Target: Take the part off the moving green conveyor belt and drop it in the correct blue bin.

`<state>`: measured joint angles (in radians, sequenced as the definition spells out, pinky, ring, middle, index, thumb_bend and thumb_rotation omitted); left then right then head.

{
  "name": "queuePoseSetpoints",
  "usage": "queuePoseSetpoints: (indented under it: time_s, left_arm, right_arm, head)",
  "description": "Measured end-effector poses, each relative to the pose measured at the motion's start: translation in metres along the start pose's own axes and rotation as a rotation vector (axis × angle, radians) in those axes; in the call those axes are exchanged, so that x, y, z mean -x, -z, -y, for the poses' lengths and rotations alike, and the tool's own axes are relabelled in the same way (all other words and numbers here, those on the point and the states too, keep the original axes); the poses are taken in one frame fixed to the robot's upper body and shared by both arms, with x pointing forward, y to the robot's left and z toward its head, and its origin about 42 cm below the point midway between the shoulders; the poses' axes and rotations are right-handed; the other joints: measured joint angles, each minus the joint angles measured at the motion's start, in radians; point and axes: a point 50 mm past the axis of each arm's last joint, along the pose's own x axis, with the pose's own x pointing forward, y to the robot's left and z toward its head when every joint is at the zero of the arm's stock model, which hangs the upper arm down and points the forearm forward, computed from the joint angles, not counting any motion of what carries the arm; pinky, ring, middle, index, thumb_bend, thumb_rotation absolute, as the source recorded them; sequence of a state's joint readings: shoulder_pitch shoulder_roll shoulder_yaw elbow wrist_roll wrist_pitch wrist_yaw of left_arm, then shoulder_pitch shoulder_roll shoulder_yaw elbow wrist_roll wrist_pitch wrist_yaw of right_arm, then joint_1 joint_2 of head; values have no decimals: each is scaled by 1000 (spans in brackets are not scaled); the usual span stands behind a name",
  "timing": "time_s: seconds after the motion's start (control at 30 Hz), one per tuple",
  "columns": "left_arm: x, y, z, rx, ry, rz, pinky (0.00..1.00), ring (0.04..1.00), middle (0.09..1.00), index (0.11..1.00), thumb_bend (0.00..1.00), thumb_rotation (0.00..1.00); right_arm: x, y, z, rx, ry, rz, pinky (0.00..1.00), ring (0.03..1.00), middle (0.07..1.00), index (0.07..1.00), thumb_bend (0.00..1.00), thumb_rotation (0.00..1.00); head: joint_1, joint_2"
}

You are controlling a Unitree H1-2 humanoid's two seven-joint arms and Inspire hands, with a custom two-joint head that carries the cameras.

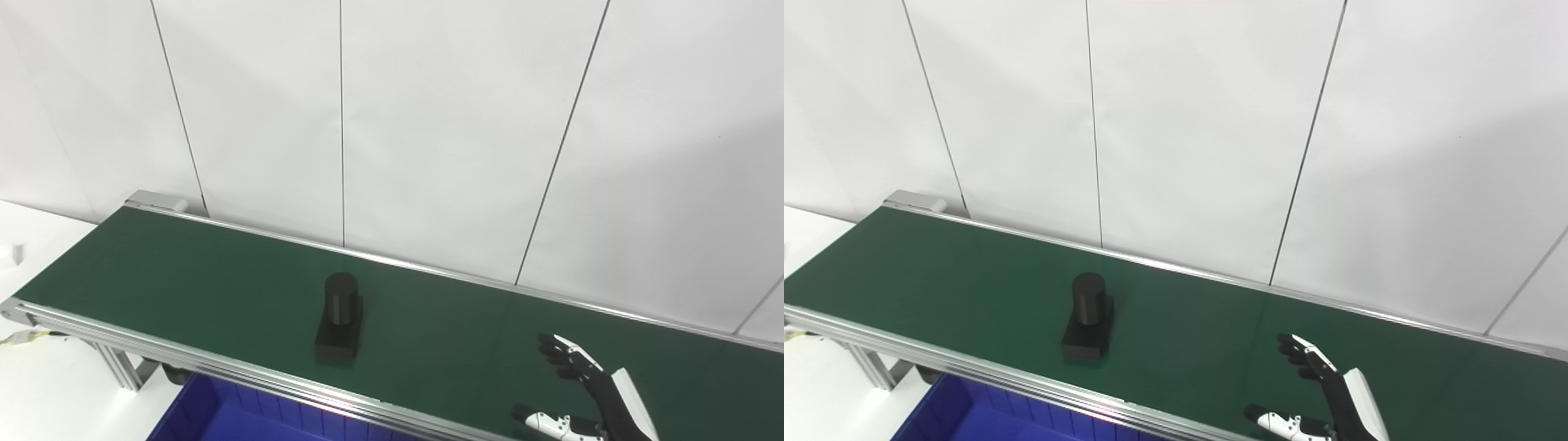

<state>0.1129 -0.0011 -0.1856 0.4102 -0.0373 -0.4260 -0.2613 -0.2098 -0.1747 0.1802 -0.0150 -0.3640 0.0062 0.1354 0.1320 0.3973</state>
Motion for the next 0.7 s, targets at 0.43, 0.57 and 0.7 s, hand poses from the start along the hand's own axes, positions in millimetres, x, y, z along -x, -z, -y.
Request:
queuePoseSetpoints:
  time_s: [0.43,0.57,0.7]
  left_arm:
    - [0,-1,-6,-8,0,1,779,823,831,823,1000,113]
    - [1,-1,-9,-4,1,2,774,835,839,829,1000,137]
    - [2,-1,-10,-6,3,1,771,831,838,831,1000,164]
  right_arm:
    - [-20,-6,-8,0,-10,11,801,840,826,850,648,382]
    - [-24,-4,-14,-5,-3,-5,804,849,831,851,659,396]
    - [-26,3,-20,-8,-9,-31,813,855,837,857,664,412]
  head:
    - [-64,3]
    - [-92,3]
    - [-107,2]
